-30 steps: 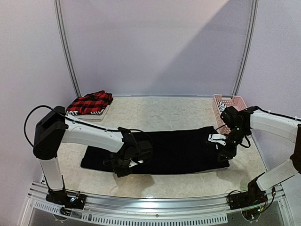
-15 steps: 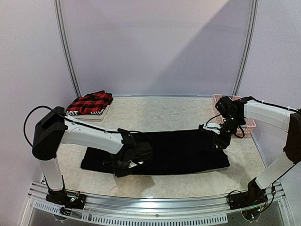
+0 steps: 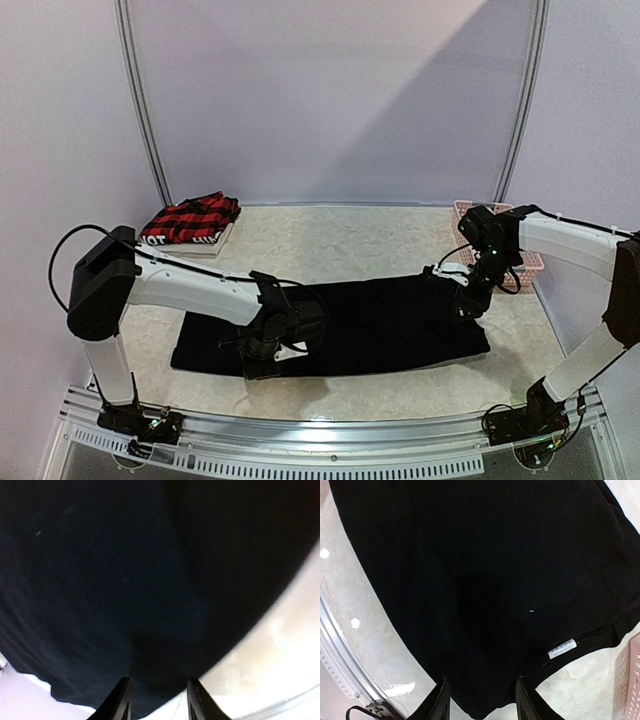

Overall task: Fold and stack the mixed laundry pile
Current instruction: Rotate the rectangle-folded T-shirt at the center of the board.

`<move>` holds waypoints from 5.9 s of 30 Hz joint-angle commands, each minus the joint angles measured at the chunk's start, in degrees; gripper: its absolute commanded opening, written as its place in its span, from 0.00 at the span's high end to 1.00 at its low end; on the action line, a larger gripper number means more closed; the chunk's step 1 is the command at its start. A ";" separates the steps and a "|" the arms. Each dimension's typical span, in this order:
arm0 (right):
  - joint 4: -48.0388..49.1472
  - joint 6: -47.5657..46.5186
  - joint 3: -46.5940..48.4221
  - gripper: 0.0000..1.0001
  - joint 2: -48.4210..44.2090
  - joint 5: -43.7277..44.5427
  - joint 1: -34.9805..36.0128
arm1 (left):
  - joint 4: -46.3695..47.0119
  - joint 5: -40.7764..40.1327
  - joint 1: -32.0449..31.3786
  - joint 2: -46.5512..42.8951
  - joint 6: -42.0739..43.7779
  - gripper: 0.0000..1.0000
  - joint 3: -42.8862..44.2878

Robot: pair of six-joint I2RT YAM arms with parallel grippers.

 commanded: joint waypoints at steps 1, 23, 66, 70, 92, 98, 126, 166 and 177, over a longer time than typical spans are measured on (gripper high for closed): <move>-0.04 0.90 -0.23 0.55 0.80 -0.12 0.11 | -0.65 4.54 0.26 -3.88 1.61 0.60 2.24; 6.65 4.68 13.08 0.67 21.92 5.11 0.47 | 5.18 10.39 0.32 2.28 1.08 1.00 -1.81; 18.51 11.79 32.97 0.48 25.97 5.42 6.69 | 2.28 8.23 -4.17 -8.58 -21.99 0.50 1.08; 15.88 14.54 25.48 0.48 22.08 2.01 6.17 | 6.47 10.98 -4.45 -10.07 -24.23 0.53 -5.23; 10.29 20.23 44.71 0.66 48.41 6.50 2.78 | 12.88 15.44 -8.07 6.37 -18.62 1.00 5.47; 3.54 18.40 64.60 0.66 59.41 8.18 3.07 | 10.42 17.77 -8.84 13.94 -14.82 1.00 20.34; 7.14 20.54 39.99 0.43 24.78 -7.40 -2.80 | 18.29 11.37 -7.58 0.99 -17.03 0.52 24.99; 22.19 17.39 52.36 0.76 47.34 10.25 4.57 | 36.23 -0.50 -13.28 -11.14 -27.18 0.58 -3.63; 23.13 5.18 56.69 0.85 56.33 20.44 4.24 | 34.14 9.38 -16.86 9.75 -22.21 0.68 11.74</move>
